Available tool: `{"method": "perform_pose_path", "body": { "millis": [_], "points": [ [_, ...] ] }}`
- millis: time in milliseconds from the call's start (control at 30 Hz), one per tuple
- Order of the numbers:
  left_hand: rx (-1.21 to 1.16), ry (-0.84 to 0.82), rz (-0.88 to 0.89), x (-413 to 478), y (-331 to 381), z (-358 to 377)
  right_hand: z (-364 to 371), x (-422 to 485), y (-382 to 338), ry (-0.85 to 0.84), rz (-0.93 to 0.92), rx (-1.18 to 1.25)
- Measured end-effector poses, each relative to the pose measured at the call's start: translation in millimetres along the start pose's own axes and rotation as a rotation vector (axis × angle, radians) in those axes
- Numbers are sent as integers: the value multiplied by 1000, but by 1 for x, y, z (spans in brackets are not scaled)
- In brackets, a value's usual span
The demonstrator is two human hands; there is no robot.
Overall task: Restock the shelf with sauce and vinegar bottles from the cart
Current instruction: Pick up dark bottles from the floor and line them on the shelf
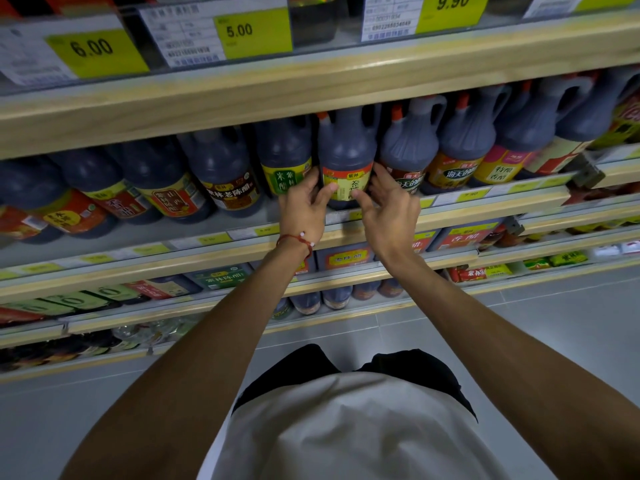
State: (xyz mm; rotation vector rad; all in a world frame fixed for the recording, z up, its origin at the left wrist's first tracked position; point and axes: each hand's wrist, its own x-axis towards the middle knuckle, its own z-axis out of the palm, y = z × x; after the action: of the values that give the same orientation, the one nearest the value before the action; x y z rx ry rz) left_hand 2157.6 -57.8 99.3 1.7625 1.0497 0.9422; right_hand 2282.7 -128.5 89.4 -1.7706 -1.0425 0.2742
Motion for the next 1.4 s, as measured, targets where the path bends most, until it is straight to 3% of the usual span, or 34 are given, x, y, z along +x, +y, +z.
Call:
{"method": "perform_pose_path", "body": {
  "millis": [300,600,800,933,1100,1200,1400],
  "points": [
    [107,47,-2,1,0,8,8,3,1,107,-56,-186],
    [218,96,24,0,1,12,4,0,-5,82,-16,-54],
    [-25,322,-102,-16,-3,-4,-1,-23,-17,135,-26,-26],
    [-37,442,-71,-20,-23,-26,7,-29,-36,-48,-99,18],
    [31,296,-51,-8,-40,-40,26,-23,-53,-266,-23,69],
    [140,223,-12,1,-40,-39,39,-18,-56,-320,-50,4],
    [99,194,5,14,-45,-48,54,-13,-51,-347,-16,58]
  ]
}}
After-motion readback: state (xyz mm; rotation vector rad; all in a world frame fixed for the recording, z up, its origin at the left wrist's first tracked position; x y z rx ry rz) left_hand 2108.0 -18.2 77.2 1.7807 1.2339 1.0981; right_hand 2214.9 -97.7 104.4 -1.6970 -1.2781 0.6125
